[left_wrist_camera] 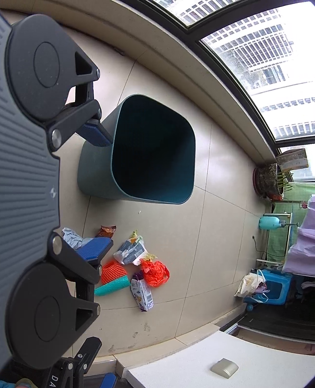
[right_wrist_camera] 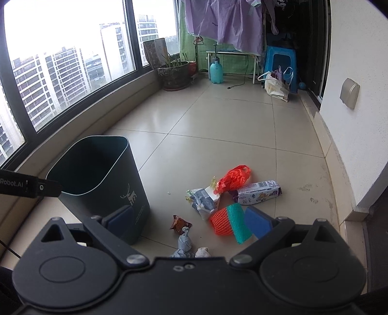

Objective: Collect trash

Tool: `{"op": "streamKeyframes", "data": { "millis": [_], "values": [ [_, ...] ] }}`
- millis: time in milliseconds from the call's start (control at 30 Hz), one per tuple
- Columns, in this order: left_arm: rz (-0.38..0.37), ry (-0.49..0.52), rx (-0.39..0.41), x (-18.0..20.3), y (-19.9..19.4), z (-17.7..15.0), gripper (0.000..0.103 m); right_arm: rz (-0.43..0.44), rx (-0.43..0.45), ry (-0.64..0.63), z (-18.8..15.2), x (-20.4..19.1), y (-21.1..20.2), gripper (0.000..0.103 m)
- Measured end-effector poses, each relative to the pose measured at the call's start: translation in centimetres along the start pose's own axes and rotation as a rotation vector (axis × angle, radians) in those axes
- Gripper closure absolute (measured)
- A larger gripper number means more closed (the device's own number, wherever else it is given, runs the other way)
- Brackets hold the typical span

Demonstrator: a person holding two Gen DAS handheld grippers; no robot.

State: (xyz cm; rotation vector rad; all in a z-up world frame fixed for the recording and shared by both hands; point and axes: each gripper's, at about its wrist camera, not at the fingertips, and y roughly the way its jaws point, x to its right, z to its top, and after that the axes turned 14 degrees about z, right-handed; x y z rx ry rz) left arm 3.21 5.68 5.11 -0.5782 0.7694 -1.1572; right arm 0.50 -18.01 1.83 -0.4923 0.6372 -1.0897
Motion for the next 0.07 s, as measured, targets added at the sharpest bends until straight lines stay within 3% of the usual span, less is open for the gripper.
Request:
{"op": "streamKeyframes", "data": {
  "millis": [67],
  "values": [
    [0.022, -0.007, 0.005, -1.29, 0.89, 1.01, 0.021, -0.014, 0.0, -0.018, 1.29, 0.41, 0.52, 0.005]
  ]
}}
